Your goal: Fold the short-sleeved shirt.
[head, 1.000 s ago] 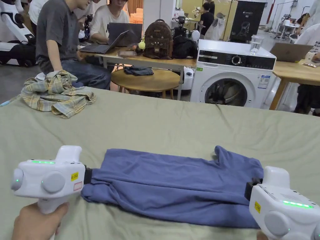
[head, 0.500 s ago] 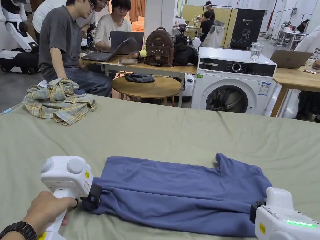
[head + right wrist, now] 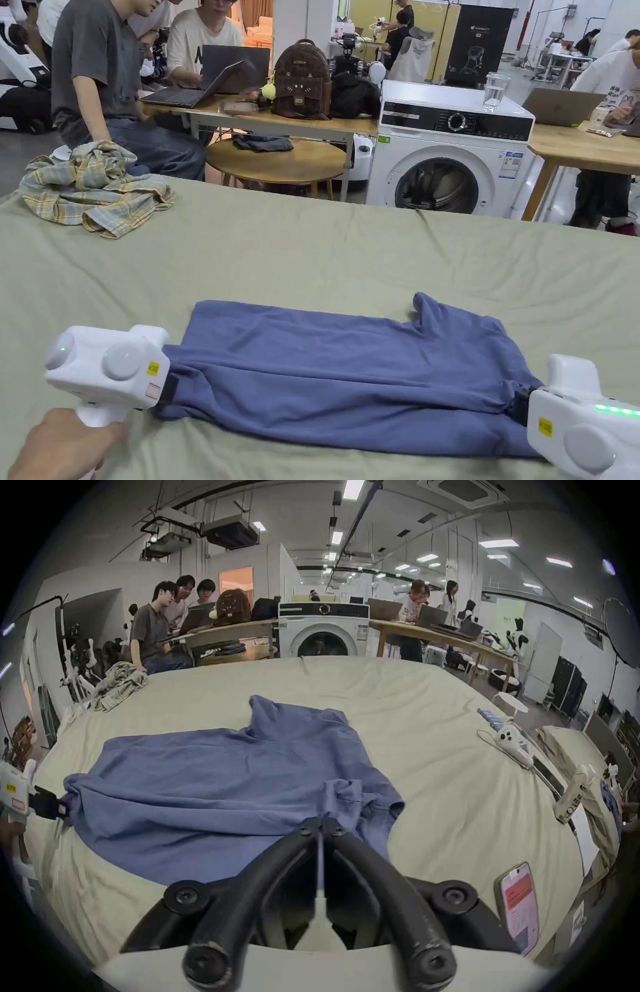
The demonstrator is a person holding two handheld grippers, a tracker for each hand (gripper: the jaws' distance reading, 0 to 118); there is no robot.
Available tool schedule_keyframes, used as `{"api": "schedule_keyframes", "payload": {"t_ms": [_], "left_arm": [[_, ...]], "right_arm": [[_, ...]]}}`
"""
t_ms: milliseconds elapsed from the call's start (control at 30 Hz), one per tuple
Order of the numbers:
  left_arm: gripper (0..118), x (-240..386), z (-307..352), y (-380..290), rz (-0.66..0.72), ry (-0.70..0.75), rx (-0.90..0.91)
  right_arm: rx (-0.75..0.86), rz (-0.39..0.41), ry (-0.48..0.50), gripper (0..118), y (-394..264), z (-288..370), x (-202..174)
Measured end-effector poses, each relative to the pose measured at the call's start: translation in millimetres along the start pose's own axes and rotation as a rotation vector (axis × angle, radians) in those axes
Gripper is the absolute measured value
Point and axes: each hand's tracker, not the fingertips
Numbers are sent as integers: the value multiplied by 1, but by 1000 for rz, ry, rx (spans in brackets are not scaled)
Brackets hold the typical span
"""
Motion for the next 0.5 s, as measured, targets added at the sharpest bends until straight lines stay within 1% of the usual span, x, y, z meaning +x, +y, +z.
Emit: {"api": "schedule_keyframes", "payload": {"t_ms": [33,67,100,133,167,300,367,400,433,467,500], "left_arm": [[1,-2,7,-3,8,-15,24],[1,-3,11,-4,14,-10,34],[1,-5,15,-6,11,-14,42],[1,-6,18,-8,13,-22,50],[1,-8,19,-9,22,-24,59],[1,-13,14,-11,57,-41,67],[1,-11,12,-13,63,-43,63],[1,-11,10,-14,64,-43,61],[1,-10,10,-15,63,-42,63],[1,-10,8,-16,60,-41,66],[1,-10,6,-16,58,-41,62]], "right_arm": [[-24,2,-6,7,5,-3,8],[-43,2,-9,24,9,-6,13],[-69,7,-13,39,12,-11,19],[-108,24,2,49,14,-16,22],[-128,33,9,54,14,-21,25],[-275,79,1,55,1,-55,31],[-356,87,-11,55,-12,-74,33],[-395,68,30,54,-19,-83,34],[-425,51,55,49,-26,-90,35],[-379,47,48,40,-28,-88,35],[-320,26,78,31,-28,-82,35]]}}
